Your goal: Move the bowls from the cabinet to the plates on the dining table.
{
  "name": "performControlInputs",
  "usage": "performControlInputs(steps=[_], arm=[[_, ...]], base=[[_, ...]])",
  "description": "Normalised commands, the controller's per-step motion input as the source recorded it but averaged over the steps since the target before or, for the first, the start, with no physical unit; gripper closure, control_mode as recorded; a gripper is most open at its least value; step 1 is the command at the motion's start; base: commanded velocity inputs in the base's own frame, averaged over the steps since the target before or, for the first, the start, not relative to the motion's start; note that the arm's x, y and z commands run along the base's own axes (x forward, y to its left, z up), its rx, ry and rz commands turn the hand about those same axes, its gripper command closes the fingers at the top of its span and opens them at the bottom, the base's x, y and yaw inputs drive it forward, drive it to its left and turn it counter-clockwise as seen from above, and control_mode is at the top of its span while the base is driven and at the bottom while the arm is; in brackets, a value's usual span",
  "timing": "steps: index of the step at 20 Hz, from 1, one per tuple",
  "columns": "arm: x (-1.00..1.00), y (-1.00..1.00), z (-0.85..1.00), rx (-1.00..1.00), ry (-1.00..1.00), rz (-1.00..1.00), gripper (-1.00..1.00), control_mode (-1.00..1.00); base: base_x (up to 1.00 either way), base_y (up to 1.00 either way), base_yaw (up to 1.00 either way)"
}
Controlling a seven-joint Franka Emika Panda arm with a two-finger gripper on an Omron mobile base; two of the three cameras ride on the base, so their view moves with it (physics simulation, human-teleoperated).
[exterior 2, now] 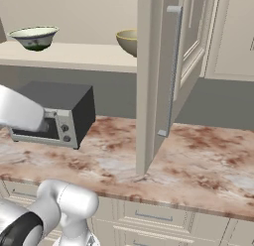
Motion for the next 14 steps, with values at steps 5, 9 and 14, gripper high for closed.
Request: performControlInputs(steps=[5,9,14], arm=[[0.22,0.18,-0.05,0.15,-0.03,0.35,-1.0,-1.0],[0.31,0.21,-0.02,0.17,-0.04,0.3,-1.0,-1.0],[0.56,0.17,-0.05,0.09,-0.06,0.22,-1.0,-1.0]], base=[[0.0,0.0,0.0],[0.0,0.0,0.0],[0.0,0.0,0.0]])
